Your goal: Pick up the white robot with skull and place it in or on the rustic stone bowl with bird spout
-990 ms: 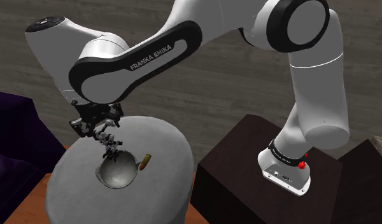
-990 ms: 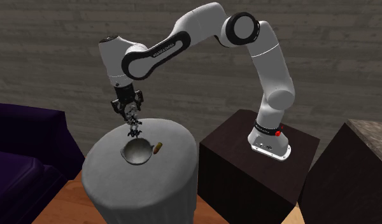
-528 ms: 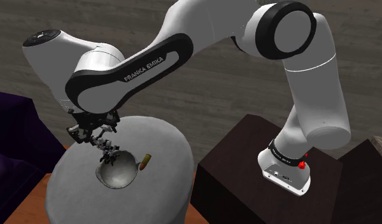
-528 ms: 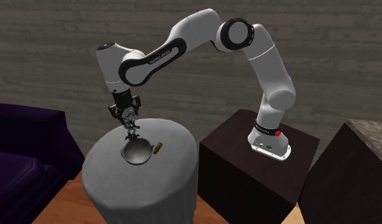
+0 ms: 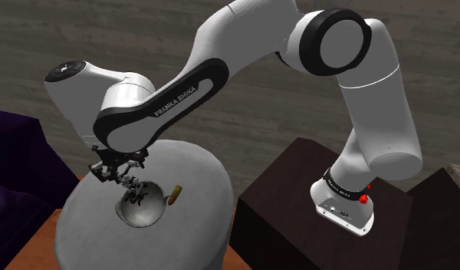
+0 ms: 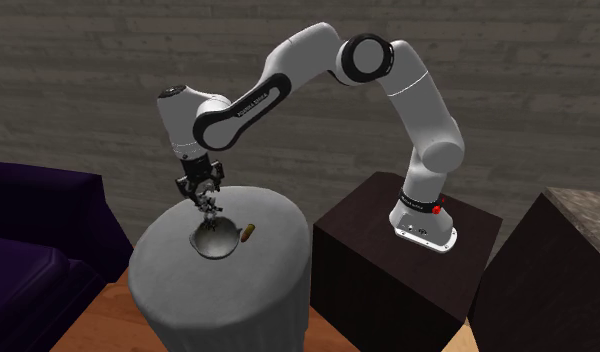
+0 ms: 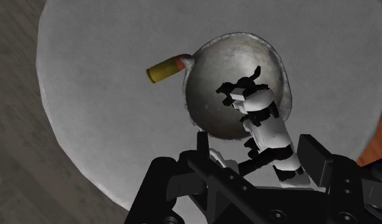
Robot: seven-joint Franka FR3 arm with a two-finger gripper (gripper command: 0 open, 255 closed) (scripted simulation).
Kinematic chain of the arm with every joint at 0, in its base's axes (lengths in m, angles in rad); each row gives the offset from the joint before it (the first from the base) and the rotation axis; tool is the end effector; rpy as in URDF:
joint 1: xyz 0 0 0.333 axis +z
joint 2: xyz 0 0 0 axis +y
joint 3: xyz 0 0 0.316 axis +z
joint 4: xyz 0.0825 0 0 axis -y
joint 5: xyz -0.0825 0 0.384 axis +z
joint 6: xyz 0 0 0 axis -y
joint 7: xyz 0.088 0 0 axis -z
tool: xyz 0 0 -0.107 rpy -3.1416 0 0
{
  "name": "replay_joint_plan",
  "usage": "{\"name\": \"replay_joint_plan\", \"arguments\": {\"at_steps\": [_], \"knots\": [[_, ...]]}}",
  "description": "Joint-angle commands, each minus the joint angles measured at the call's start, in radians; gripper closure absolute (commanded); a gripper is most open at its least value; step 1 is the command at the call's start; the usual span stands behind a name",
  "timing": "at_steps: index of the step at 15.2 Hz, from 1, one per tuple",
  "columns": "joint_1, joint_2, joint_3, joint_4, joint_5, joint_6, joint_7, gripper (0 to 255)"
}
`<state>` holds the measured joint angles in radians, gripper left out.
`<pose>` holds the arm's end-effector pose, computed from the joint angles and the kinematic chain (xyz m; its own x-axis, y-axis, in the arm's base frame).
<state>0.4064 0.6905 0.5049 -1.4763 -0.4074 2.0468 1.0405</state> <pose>0.4990 0.5039 0.3038 0.9993 -0.0290 0.0223 -0.0300 -0.9985 0.0451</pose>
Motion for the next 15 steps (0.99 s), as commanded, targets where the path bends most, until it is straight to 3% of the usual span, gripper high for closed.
{"name": "replay_joint_plan", "arguments": {"at_steps": [1, 8, 15], "knots": [[0.003, 0.014, -0.005, -0.005, -0.007, 0.02, 0.005, 255], [0.012, 0.064, -0.024, -0.02, -0.032, 0.081, 0.021, 255], [0.013, 0.066, -0.025, -0.021, -0.033, 0.083, 0.021, 255]]}}
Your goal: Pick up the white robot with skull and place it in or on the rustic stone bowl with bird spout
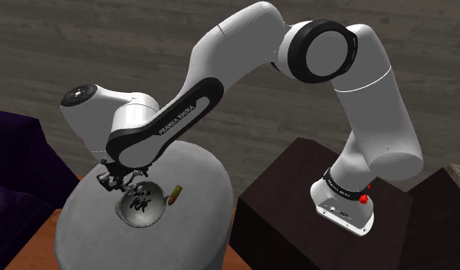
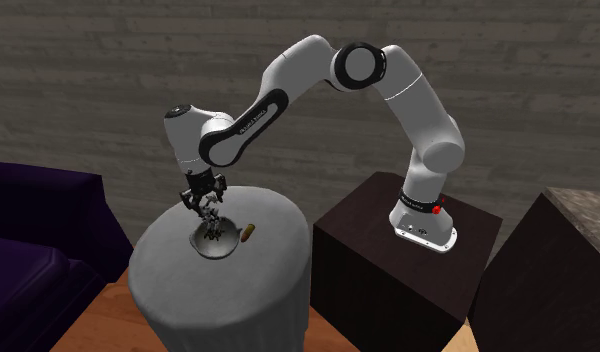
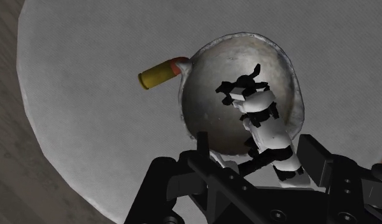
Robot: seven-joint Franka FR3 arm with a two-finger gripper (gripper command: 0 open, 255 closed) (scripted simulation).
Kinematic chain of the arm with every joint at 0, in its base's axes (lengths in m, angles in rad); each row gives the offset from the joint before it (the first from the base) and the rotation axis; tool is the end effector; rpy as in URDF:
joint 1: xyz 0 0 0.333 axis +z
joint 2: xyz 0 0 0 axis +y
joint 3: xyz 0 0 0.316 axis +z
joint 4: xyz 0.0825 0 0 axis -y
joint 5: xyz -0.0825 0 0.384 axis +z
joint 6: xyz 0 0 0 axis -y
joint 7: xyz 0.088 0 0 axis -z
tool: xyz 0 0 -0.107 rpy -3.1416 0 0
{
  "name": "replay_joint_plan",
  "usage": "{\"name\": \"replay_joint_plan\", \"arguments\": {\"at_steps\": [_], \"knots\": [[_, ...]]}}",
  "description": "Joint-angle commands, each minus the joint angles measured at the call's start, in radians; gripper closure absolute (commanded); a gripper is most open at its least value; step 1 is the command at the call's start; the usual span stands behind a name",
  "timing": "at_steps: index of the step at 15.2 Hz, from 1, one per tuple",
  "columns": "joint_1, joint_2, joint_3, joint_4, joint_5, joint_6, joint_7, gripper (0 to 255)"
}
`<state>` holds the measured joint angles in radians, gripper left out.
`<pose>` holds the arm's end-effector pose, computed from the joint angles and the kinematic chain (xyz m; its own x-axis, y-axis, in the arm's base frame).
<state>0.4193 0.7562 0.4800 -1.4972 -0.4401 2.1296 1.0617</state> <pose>0.4991 0.5042 0.2543 0.9993 -0.0290 0.0224 -0.0300 -0.9985 0.0449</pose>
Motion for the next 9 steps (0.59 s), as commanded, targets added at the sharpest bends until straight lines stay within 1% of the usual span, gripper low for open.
{"name": "replay_joint_plan", "arguments": {"at_steps": [1, 2, 7, 9], "knots": [[0.0, 0.0, 0.0, 0.0, 0.0, 0.0, 0.0, 255], [0.0, 0.0, 0.0, 0.0, 0.0, 0.0, 0.0, 0], [0.0, 0.0, 0.0, 0.0, 0.0, 0.0, 0.0, 0], [-0.005, -0.035, 0.014, 0.012, 0.017, -0.044, -0.01, 0]]}}
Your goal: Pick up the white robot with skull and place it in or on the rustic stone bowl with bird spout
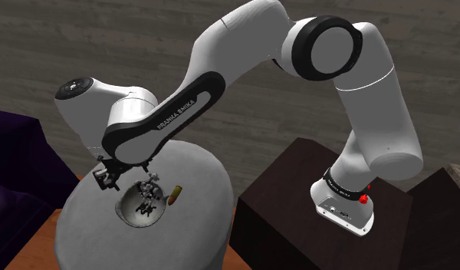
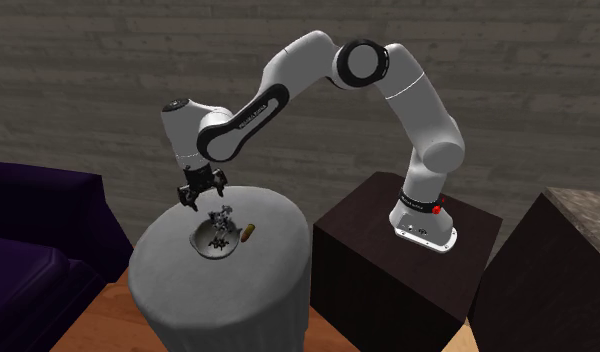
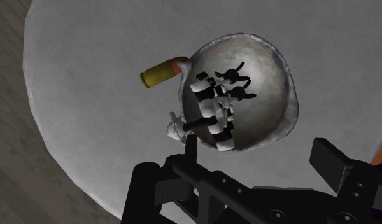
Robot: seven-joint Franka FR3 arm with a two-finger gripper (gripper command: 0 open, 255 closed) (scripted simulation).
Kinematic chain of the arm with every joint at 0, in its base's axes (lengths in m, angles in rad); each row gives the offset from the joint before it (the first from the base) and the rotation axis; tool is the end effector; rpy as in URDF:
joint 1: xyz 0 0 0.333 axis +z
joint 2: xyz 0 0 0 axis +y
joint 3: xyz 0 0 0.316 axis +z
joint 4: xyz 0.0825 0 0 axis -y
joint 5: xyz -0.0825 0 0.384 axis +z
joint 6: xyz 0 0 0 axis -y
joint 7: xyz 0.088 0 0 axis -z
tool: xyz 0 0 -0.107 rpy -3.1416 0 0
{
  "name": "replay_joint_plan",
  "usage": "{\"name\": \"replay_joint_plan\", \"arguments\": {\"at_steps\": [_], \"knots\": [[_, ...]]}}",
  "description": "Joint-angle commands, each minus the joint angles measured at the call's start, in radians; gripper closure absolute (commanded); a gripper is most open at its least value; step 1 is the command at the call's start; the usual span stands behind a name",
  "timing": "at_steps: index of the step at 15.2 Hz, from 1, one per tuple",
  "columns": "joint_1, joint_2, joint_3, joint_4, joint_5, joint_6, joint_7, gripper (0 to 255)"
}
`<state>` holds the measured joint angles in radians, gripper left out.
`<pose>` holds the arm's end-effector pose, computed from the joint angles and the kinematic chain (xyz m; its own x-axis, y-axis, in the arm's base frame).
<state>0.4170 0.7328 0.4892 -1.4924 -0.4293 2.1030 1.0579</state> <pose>0.4977 0.5056 0.2711 0.9993 -0.0292 0.0230 -0.0302 -0.9986 0.0445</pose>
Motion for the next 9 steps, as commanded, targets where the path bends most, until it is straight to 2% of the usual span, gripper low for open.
{"name": "replay_joint_plan", "arguments": {"at_steps": [1, 9], "knots": [[-0.005, -0.027, 0.011, 0.015, 0.015, -0.041, -0.011, 0], [-0.006, -0.039, 0.016, 0.023, 0.021, -0.059, -0.014, 0]]}}
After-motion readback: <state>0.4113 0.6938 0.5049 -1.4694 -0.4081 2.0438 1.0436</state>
